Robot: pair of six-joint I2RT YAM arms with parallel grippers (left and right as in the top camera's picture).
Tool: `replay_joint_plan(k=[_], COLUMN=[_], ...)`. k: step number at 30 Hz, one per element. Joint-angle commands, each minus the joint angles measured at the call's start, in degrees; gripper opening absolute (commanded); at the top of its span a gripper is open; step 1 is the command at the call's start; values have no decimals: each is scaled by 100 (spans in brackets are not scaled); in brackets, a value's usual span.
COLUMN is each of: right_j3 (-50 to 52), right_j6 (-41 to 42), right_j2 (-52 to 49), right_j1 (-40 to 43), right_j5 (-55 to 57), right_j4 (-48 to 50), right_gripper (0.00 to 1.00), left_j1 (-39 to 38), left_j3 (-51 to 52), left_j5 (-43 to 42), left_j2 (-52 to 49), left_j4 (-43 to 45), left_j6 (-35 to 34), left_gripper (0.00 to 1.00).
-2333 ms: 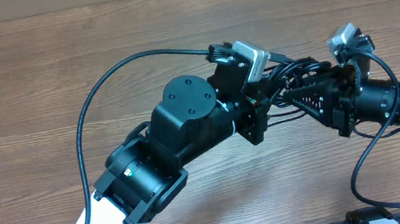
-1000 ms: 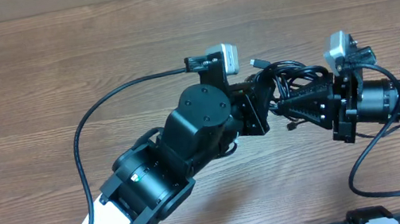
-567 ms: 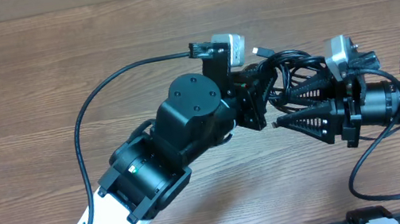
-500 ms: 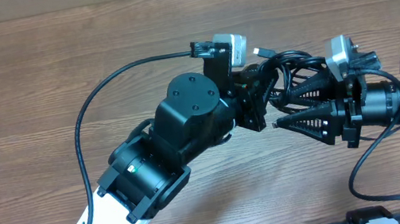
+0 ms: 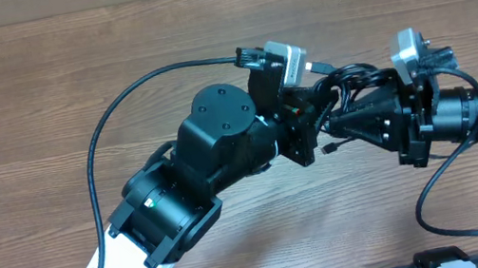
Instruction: Untangle cables
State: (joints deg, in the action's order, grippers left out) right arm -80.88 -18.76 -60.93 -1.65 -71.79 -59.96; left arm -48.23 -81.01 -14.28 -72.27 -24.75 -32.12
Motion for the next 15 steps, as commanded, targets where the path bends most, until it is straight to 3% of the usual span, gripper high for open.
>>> replay_joint_plan(k=[1, 3, 4, 5, 7, 8, 15], right_j3=[-120, -120, -120, -120, -120, -120, -120], right_j6=[-52, -55, -63, -98, -120, -122, -293], right_j2=[68, 68, 68, 68, 68, 70, 68], right_j1=[-94, -94, -96, -96, -96, -96, -96], right_j5=[-527, -527, -525, -525, -525, -525, -522], right_j4=[157, 138, 120, 96, 94, 96, -24], right_gripper=[4, 4, 4, 4, 4, 4, 4], left_j1=[-92, -87, -79, -52, 17, 76, 166], left_j3=[103, 103, 103, 103, 103, 103, 103], left_j5=[-367, -310, -280, -212, -181, -184, -181], left_j2=[-166, -166, -166, -166, -166, -166, -166], left_j4=[-179, -177, -170, -157, -155, -155, 15], left_j6=[350, 382, 382, 376, 337, 273, 210], left_gripper=[4, 4, 17, 49, 96, 100, 100])
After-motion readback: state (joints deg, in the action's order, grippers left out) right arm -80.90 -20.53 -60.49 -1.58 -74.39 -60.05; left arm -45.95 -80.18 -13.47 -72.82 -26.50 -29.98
